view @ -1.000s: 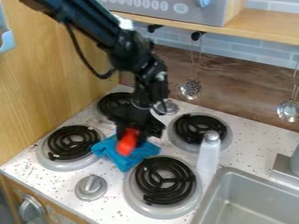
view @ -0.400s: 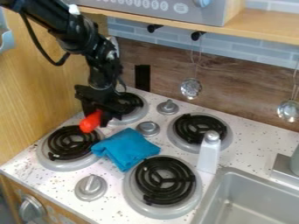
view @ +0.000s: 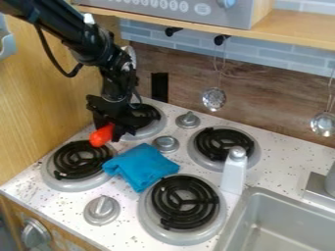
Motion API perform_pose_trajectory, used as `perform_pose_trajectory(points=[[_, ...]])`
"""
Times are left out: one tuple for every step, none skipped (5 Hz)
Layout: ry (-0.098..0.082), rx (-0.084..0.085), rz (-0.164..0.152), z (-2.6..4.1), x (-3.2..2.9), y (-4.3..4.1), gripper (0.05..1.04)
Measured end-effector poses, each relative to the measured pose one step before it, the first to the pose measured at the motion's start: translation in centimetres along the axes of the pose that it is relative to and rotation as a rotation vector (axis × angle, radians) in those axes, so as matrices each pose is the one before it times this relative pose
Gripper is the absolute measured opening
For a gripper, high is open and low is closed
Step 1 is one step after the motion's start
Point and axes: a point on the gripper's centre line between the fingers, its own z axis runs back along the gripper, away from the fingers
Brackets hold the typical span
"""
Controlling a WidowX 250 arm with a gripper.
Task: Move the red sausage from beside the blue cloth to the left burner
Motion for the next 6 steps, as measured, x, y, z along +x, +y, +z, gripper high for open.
perform_pose_trajectory(points=[[0.0491, 0.008, 0.0212, -1.632, -0.569, 0.915, 0.618], [0.0121, 0.0165, -0.0142, -0.055, 0.117, 0.509, 0.92], [0.0145, 0.0024, -0.0175, -0.252, -0.227, -0.043, 1.011], [-0.0171, -0.0265, -0.0349, -0.108, 0.0, -0.729, 1.008], [-0.0417, -0.0435, -0.0168, 2.445, 0.427, -1.37, 1.005], [-0.0725, -0.0599, -0.0139, 4.885, 0.144, -2.542, 1.005]])
